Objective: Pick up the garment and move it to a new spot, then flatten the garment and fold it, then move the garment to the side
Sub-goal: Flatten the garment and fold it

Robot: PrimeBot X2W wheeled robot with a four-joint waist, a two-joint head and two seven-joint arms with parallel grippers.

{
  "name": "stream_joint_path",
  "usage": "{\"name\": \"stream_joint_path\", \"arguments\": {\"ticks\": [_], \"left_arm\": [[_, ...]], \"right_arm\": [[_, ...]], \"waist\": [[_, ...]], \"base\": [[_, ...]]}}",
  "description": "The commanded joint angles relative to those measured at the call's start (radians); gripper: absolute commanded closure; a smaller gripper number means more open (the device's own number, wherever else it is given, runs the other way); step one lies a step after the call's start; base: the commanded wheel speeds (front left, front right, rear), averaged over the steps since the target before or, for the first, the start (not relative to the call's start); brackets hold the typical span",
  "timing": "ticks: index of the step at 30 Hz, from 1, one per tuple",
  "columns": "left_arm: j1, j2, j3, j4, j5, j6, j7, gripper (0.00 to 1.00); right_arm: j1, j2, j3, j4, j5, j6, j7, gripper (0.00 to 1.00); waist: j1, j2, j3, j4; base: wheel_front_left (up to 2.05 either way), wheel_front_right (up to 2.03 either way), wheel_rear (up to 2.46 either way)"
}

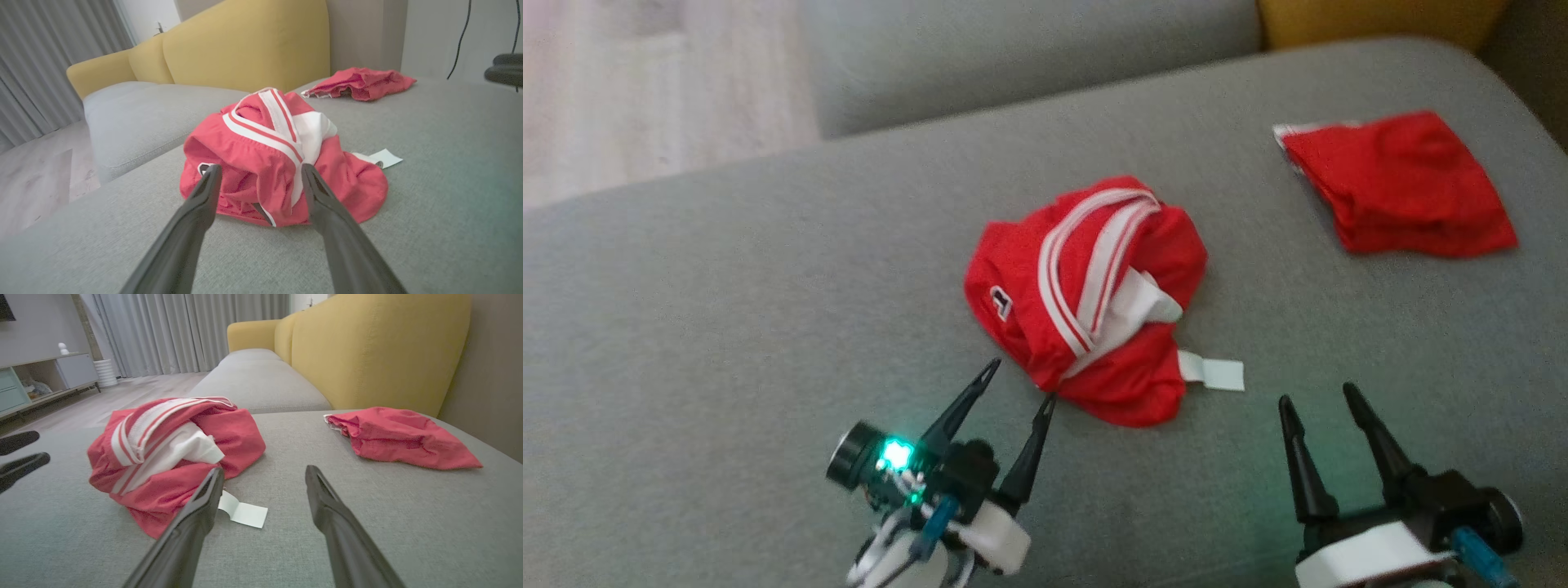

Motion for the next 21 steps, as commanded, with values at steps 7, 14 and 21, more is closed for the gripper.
{"name": "stream_joint_path", "arguments": {"ticks": [7,14,21], "left_arm": [[-0.232,-0.001,-0.046,0.202,-0.008,0.061,-0.010,0.00],[-0.282,-0.001,-0.072,0.226,-0.052,0.063,-0.010,1.00],[-0.381,-0.001,-0.138,0.085,-0.124,-0.003,-0.010,1.00]], "right_arm": [[-0.085,-0.013,0.022,-0.034,-0.004,-0.001,-0.004,0.00],[-0.093,-0.009,0.026,-0.026,-0.001,-0.001,-0.004,0.00],[-0.091,-0.006,0.035,-0.018,0.004,-0.001,-0.004,0.00]], "waist": [[-0.0002,0.0000,0.122,-0.127],[-0.0002,0.0000,0.120,-0.172],[-0.0002,0.0000,0.083,-0.208]], "base": [[0.00,0.00,0.00],[0.00,0.00,0.00],[0.00,0.00,0.00]]}}
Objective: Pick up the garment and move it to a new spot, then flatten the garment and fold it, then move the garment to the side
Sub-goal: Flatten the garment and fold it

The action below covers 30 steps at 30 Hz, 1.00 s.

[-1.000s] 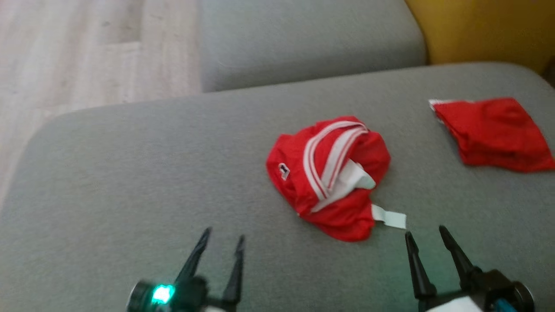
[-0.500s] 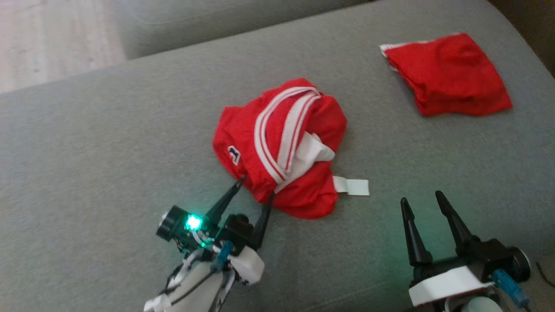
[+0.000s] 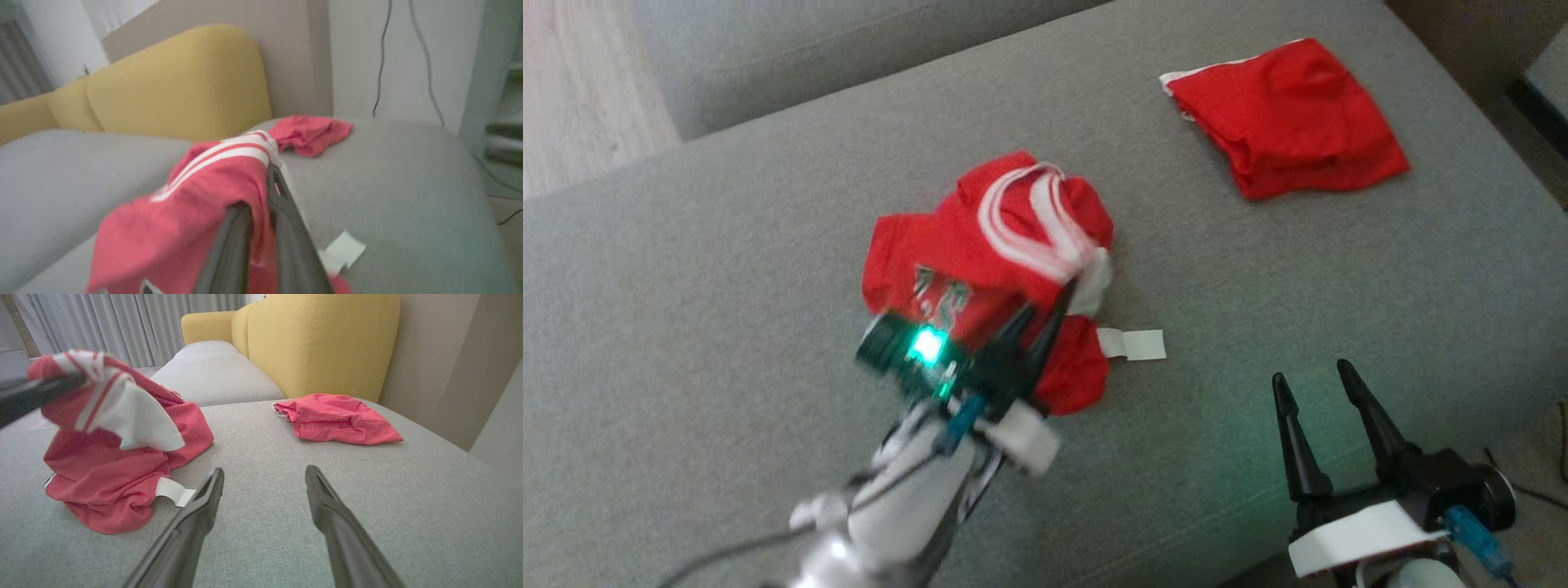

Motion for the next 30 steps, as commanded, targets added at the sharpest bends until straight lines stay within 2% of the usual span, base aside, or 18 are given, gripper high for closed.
{"name": "stream_joint_path", "arguments": {"ticks": [1,4,8,12,15,19,27,29,30], "left_arm": [[-0.108,0.000,0.016,-0.055,-0.016,-0.008,-0.010,1.00],[-0.245,0.000,-0.006,-0.087,-0.060,-0.027,-0.010,1.00],[-0.476,0.000,0.010,-0.051,-0.079,-0.051,-0.010,1.00],[-0.676,0.001,0.099,0.023,-0.111,-0.058,-0.010,1.00],[-0.719,0.005,0.179,0.070,-0.182,-0.078,-0.010,1.00],[-0.604,0.018,0.228,0.131,-0.269,-0.092,0.005,1.00],[-0.044,0.047,0.288,0.165,-0.417,-0.058,0.002,1.00],[0.068,0.043,0.311,0.162,-0.448,-0.048,-0.003,1.00],[0.068,0.043,0.311,0.162,-0.448,-0.048,-0.003,1.00]], "right_arm": [[-0.032,-0.007,0.028,-0.023,0.003,-0.001,-0.004,0.00],[-0.029,-0.006,0.046,-0.012,0.011,-0.001,-0.004,0.00],[-0.025,-0.006,0.059,-0.001,0.019,-0.001,-0.004,0.00],[-0.026,-0.006,0.054,-0.004,0.023,-0.001,-0.004,0.00],[-0.014,-0.006,0.045,-0.011,0.027,-0.001,-0.004,0.00],[0.012,-0.006,0.025,-0.013,0.031,-0.001,-0.004,0.00],[0.035,-0.006,-0.008,-0.021,0.029,-0.001,-0.004,0.00],[0.039,-0.006,-0.010,-0.020,0.027,-0.001,-0.004,0.00],[0.039,-0.006,-0.010,-0.020,0.027,-0.001,-0.004,0.00]], "waist": [[0.0000,0.0000,-0.015,-0.012],[0.0000,0.0000,-0.033,-0.026],[0.0000,0.0000,-0.055,-0.036],[0.0000,0.0000,-0.067,-0.023],[0.0000,0.0000,-0.078,0.007],[0.0000,0.0000,-0.093,0.065],[0.0000,0.0000,-0.099,0.171],[0.0000,0.0000,-0.101,0.193],[0.0000,0.0000,-0.101,0.193]], "base": [[0.00,0.00,0.00],[0.00,0.00,0.00],[0.00,0.00,0.00],[0.00,0.00,0.00],[0.00,0.00,0.00],[0.00,0.00,0.00],[0.00,0.00,0.00],[0.00,0.00,0.00],[0.00,0.00,0.00]]}}
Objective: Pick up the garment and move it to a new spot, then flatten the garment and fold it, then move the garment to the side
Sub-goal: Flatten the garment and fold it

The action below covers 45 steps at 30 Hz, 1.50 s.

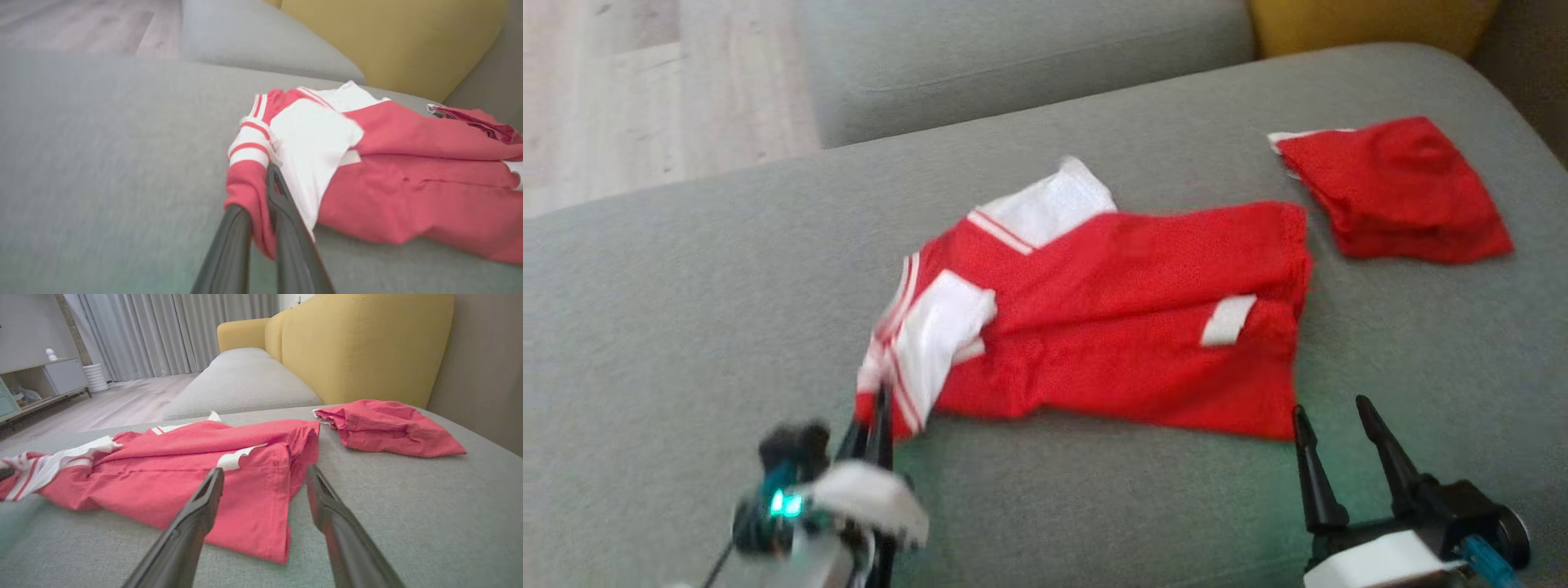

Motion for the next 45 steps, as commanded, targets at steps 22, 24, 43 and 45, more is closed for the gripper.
{"name": "stream_joint_path", "arguments": {"ticks": [22,24,43,45], "left_arm": [[-0.028,0.062,-0.111,-0.273,0.584,0.179,0.107,0.00],[-0.089,0.047,-0.136,-0.232,0.612,0.172,0.158,0.00],[-0.272,0.016,-0.198,-0.006,0.639,0.147,0.164,1.00],[-0.272,0.012,-0.196,-0.006,0.631,0.146,0.158,1.00]], "right_arm": [[-0.051,-0.006,0.057,-0.022,-0.024,-0.001,-0.004,0.00],[-0.068,-0.006,0.065,-0.018,-0.023,-0.001,-0.004,0.00],[-0.108,-0.006,0.059,-0.010,-0.012,-0.001,-0.004,0.00],[-0.107,-0.006,0.058,-0.010,-0.012,-0.001,-0.004,0.00]], "waist": [[0.0001,0.0000,0.068,0.107],[0.0001,0.0000,0.090,0.090],[0.0001,0.0000,0.158,0.006],[0.0001,0.0000,0.156,0.008]], "base": [[0.00,0.00,0.00],[0.00,0.00,0.00],[0.00,0.00,0.00],[0.00,0.00,0.00]]}}
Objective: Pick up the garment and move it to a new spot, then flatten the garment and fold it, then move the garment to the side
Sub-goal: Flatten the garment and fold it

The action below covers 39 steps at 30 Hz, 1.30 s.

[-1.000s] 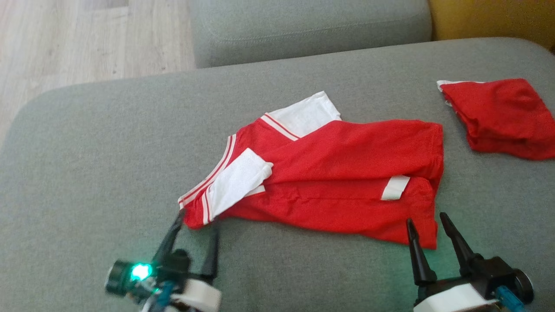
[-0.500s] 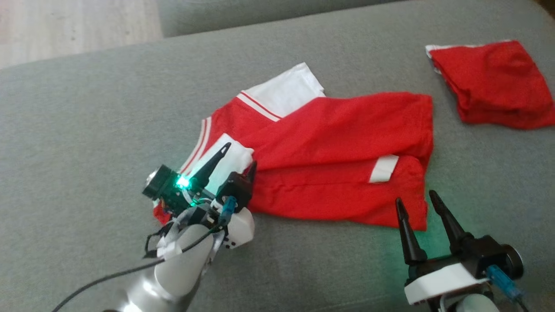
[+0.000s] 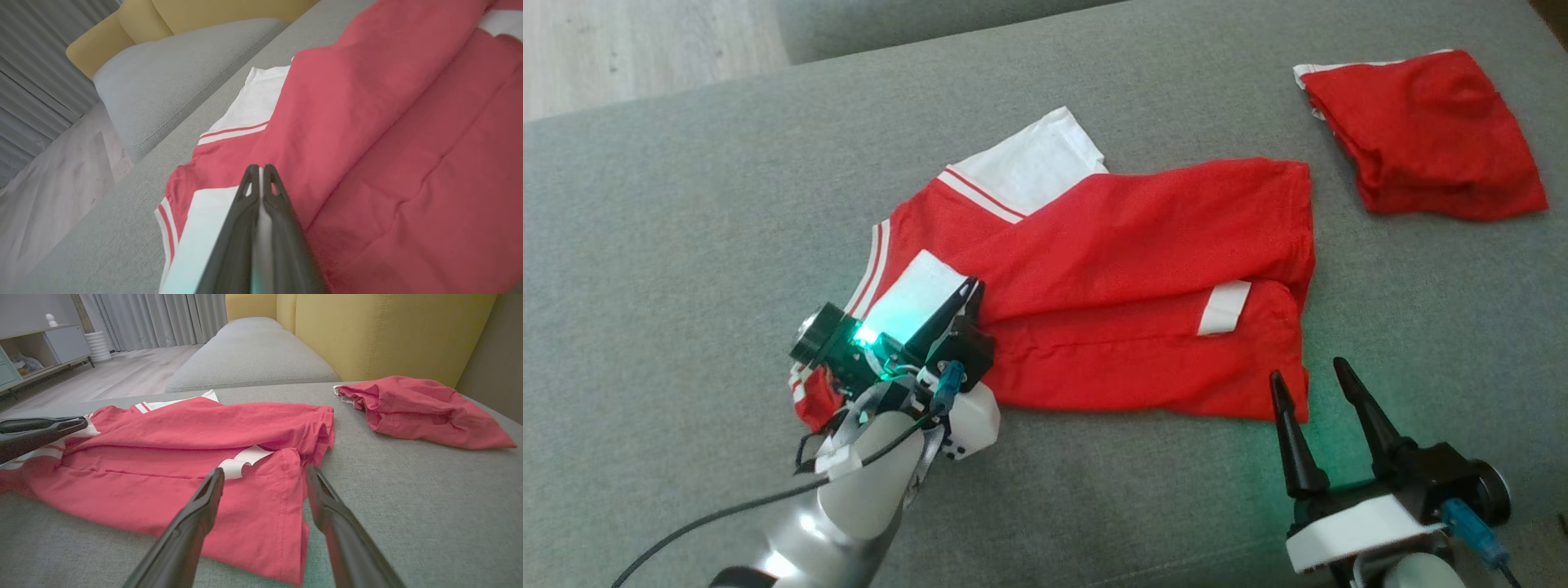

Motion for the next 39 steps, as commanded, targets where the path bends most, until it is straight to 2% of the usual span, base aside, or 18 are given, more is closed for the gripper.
{"name": "stream_joint_path", "arguments": {"ticks": [1,5,8,13,16,21,30,36,37,38,39], "left_arm": [[-0.039,0.008,0.023,-0.027,-0.008,0.009,-0.010,1.00],[-0.015,-0.004,0.036,-0.067,-0.057,-0.002,-0.044,1.00],[0.053,0.013,0.062,-0.167,-0.099,0.014,-0.090,1.00],[0.183,0.103,0.103,-0.368,-0.120,0.061,-0.121,1.00],[0.247,0.159,0.114,-0.500,-0.133,0.057,-0.126,1.00],[0.311,0.231,0.139,-0.652,-0.132,0.080,-0.093,1.00],[0.332,0.265,0.144,-0.742,-0.130,0.093,-0.055,1.00],[0.332,0.269,0.140,-0.760,-0.132,0.097,-0.049,1.00],[0.332,0.269,0.140,-0.763,-0.132,0.098,-0.048,1.00],[0.332,0.270,0.140,-0.765,-0.133,0.099,-0.047,1.00],[0.332,0.272,0.140,-0.768,-0.134,0.099,-0.047,1.00]], "right_arm": [[-0.027,-0.006,0.021,-0.027,0.006,-0.001,-0.006,0.00],[-0.015,-0.006,0.011,-0.026,0.006,-0.001,-0.006,0.00],[0.001,-0.006,0.002,-0.025,0.008,-0.001,-0.006,0.00],[0.024,-0.006,-0.042,-0.025,0.024,-0.001,-0.006,0.00],[0.027,-0.006,-0.063,-0.007,0.054,-0.001,-0.006,0.00],[-0.016,-0.006,-0.100,0.058,0.091,-0.001,-0.006,0.00],[-0.157,-0.040,-0.120,0.247,0.109,-0.001,-0.006,0.00],[-0.194,-0.053,-0.123,0.313,0.114,-0.001,-0.006,0.00],[-0.195,-0.053,-0.121,0.325,0.116,-0.001,-0.006,0.09],[-0.198,-0.053,-0.122,0.330,0.119,-0.001,-0.006,0.30],[-0.200,-0.054,-0.121,0.328,0.122,-0.001,-0.006,0.58]], "waist": [[-0.0001,0.0000,-0.004,0.003],[-0.0001,0.0000,-0.021,0.019],[-0.0001,0.0000,-0.043,0.039],[-0.0001,0.0000,-0.056,0.085],[-0.0001,0.0000,-0.056,0.115],[-0.0001,0.0000,-0.045,0.146],[-0.0001,0.0000,-0.030,0.171],[-0.0001,0.0000,-0.030,0.182],[-0.0001,0.0000,-0.030,0.184],[-0.0001,0.0000,-0.030,0.185],[-0.0001,0.0000,-0.029,0.185]], "base": [[0.00,0.00,0.00],[0.00,0.00,0.00],[0.00,0.00,0.00],[0.00,0.00,0.00],[0.00,0.00,0.00],[0.00,0.00,0.00],[0.00,0.00,0.00],[0.00,0.00,0.00],[0.00,0.00,0.00],[0.00,0.00,0.00],[0.00,0.00,0.00]]}}
